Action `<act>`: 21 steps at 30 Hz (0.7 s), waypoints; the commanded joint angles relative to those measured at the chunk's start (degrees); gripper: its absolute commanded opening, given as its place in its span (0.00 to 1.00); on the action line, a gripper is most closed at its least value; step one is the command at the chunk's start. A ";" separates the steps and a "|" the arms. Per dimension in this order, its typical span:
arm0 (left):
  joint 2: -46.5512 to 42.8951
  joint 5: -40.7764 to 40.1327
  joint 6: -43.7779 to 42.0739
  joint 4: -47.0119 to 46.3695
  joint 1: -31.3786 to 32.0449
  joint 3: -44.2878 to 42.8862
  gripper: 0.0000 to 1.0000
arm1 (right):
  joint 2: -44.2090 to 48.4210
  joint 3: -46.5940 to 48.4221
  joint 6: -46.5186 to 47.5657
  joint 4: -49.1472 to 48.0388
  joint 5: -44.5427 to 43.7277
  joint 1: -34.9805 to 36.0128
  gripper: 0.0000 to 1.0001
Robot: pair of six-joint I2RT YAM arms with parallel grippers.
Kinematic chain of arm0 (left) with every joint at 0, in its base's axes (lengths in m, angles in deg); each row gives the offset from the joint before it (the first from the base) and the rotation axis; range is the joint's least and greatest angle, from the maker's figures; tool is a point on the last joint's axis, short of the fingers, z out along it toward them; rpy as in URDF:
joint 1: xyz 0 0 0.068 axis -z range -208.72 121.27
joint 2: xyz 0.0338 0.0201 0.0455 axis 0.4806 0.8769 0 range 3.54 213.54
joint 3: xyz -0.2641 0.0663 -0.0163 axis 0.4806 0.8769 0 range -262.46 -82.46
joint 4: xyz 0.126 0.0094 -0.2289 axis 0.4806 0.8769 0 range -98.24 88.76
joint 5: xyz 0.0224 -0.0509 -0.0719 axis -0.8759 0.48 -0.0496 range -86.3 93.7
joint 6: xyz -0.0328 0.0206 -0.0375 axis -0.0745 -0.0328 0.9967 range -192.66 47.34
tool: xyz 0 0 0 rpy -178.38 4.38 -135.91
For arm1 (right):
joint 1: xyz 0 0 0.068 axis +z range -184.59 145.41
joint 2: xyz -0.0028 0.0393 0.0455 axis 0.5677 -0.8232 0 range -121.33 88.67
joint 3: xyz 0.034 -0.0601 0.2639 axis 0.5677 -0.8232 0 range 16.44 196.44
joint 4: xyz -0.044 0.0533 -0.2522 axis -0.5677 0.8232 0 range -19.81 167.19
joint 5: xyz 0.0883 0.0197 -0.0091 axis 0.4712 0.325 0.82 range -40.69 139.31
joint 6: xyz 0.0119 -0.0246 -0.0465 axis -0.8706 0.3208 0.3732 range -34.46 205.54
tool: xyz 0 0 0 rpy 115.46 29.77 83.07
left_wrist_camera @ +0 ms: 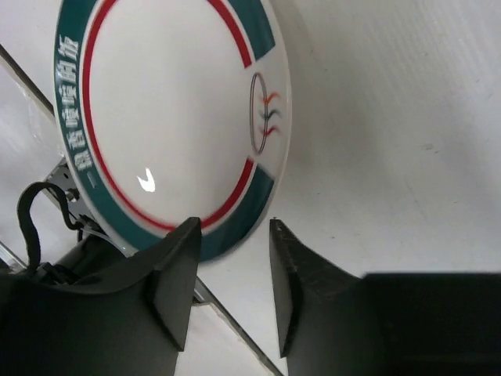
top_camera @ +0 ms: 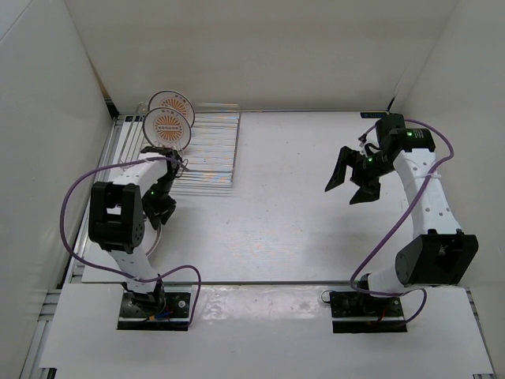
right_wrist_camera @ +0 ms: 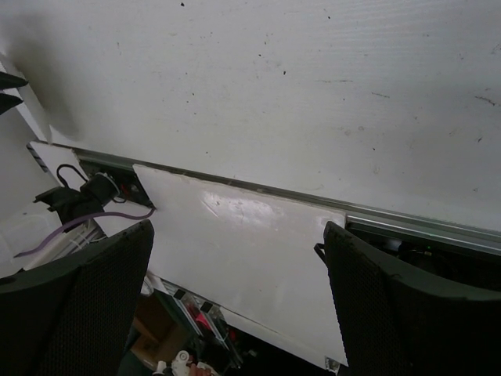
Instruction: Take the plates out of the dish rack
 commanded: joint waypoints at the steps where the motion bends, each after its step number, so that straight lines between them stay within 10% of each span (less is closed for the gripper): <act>1: -0.95 -0.91 -0.16 22.46 -1.52 -3.07 0.53 | 1.35 0.78 0.96 5.25 0.03 0.64 0.90; 17: -3.48 5.05 -1.13 26.59 -7.24 -21.33 0.67 | 1.35 0.86 0.96 4.99 -0.41 0.81 0.90; 21: -9.97 23.46 -3.68 7.04 -12.76 -28.57 0.72 | 1.18 1.30 0.96 5.25 -0.68 0.81 0.90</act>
